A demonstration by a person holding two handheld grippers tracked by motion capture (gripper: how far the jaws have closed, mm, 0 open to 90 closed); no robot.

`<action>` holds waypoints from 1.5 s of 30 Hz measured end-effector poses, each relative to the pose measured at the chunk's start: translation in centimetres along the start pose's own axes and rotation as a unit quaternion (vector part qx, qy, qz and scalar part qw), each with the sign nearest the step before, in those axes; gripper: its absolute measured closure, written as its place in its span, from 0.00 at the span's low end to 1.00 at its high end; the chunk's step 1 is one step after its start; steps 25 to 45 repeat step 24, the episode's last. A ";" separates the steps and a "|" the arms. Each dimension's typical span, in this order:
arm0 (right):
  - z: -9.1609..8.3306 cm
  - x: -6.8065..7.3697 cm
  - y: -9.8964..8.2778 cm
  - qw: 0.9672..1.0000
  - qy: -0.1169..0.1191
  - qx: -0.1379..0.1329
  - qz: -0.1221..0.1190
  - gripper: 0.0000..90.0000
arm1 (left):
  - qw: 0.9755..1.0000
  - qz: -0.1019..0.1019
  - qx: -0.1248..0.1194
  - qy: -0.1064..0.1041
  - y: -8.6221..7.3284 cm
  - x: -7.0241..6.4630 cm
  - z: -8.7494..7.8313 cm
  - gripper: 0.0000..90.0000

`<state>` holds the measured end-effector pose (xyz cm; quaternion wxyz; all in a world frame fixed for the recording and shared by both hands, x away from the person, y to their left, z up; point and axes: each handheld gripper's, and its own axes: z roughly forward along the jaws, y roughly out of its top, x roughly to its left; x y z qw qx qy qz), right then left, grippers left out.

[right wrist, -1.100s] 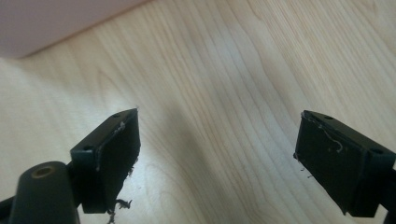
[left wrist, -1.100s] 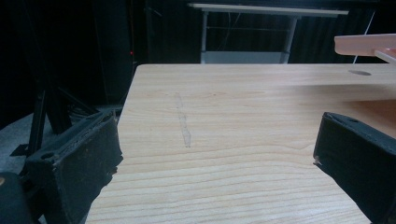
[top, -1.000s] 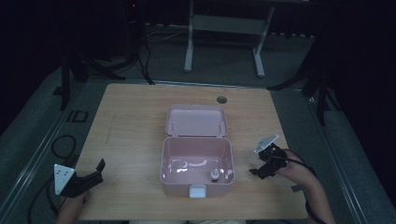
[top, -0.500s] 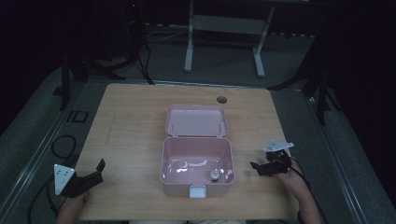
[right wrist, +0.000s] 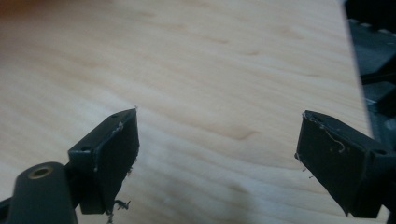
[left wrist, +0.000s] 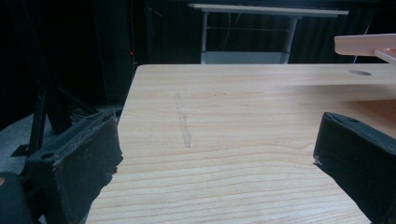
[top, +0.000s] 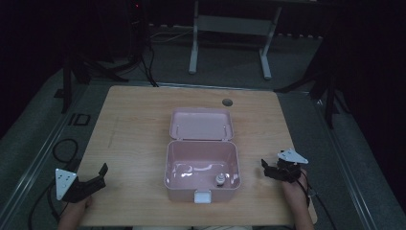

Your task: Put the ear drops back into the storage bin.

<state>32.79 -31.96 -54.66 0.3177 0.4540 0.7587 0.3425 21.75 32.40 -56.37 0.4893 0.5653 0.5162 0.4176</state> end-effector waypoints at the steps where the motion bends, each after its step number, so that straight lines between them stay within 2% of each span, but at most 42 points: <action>1: -0.1 -0.1 0.0 1.000 -0.005 -0.008 0.005 0.14 | 1.000 0.000 0.000 0.000 0.0 0.0 0.0 0.01; 2: -0.1 -0.1 0.0 1.000 -0.005 -0.008 0.005 0.14 | 1.000 0.000 0.000 0.000 0.0 0.0 0.0 0.01; 3: -0.3 -0.2 0.0 0.999 -0.015 -0.022 0.020 0.14 | 1.000 0.000 0.000 0.000 0.0 0.0 0.0 0.01; 4: -0.3 -0.2 0.0 0.999 -0.015 -0.022 0.020 0.14 | 1.000 0.000 0.000 0.000 0.0 0.0 0.0 0.01; 5: -0.5 -0.2 -0.2 0.999 -0.022 -0.034 0.031 0.14 | 1.000 0.000 0.000 0.000 0.0 0.0 0.0 0.01; 8: -0.6 -0.2 -0.4 0.998 -0.034 -0.044 0.033 0.14 | 1.000 0.000 0.000 -0.001 0.0 0.0 0.0 0.01; 13: -0.9 -0.2 -0.6 0.995 -0.055 -0.071 0.053 0.13 | 1.000 -0.001 0.000 0.000 0.0 0.0 0.0 0.01; 22: -0.7 0.1 -0.5 0.996 -0.050 -0.062 0.038 0.13 | 1.000 -0.001 0.000 -0.001 0.0 0.0 0.0 0.01; 45: -0.7 0.0 -0.5 0.996 -0.048 -0.062 0.039 0.13 | 1.000 -0.001 0.001 -0.001 0.0 0.0 0.0 0.01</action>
